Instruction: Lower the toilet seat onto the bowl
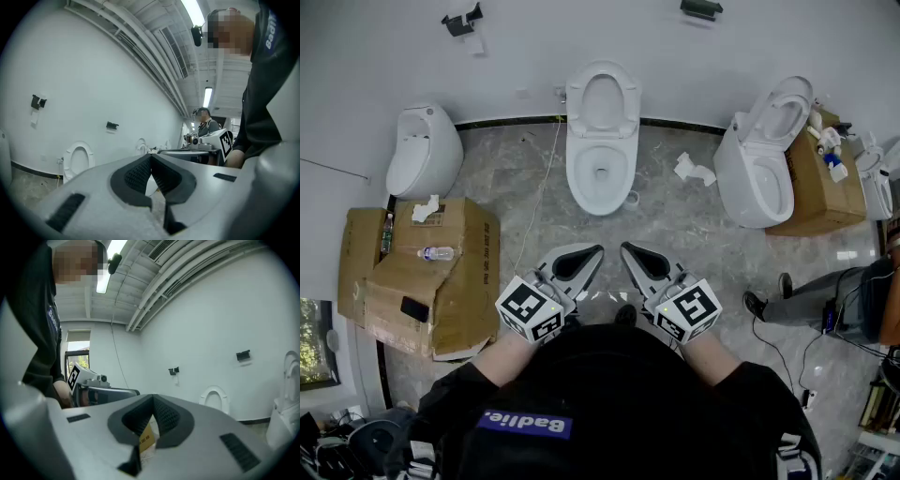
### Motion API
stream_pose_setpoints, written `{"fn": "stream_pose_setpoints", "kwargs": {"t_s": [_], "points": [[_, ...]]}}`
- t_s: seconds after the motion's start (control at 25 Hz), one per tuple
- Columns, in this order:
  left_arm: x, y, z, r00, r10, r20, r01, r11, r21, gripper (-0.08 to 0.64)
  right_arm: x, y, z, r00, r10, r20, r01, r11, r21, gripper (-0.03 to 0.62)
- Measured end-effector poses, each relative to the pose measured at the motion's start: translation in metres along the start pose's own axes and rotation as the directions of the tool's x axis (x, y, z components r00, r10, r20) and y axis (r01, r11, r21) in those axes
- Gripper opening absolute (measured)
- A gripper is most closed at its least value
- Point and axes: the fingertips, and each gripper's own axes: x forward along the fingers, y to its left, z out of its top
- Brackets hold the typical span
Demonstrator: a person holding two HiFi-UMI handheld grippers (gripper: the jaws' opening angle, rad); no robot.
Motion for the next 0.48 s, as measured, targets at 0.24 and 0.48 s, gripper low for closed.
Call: {"fn": "stream_pose_setpoints", "kwargs": {"t_s": [0.24,0.48], "points": [[0.0034,0.0002,0.0024,1.0,0.004,0.0,-0.004,1.0,0.002,0.017,-0.0002,-0.0032,0.0017,1.0,0.005,0.002,-0.005,1.0,0.01,0.028],[0.0101,0.0005,0.0023,1.0,0.029,-0.003,-0.029,1.0,0.007,0.018,-0.002,-0.009,0.0026,0.999,0.036,0.012,-0.036,0.999,0.015,0.028]]}}
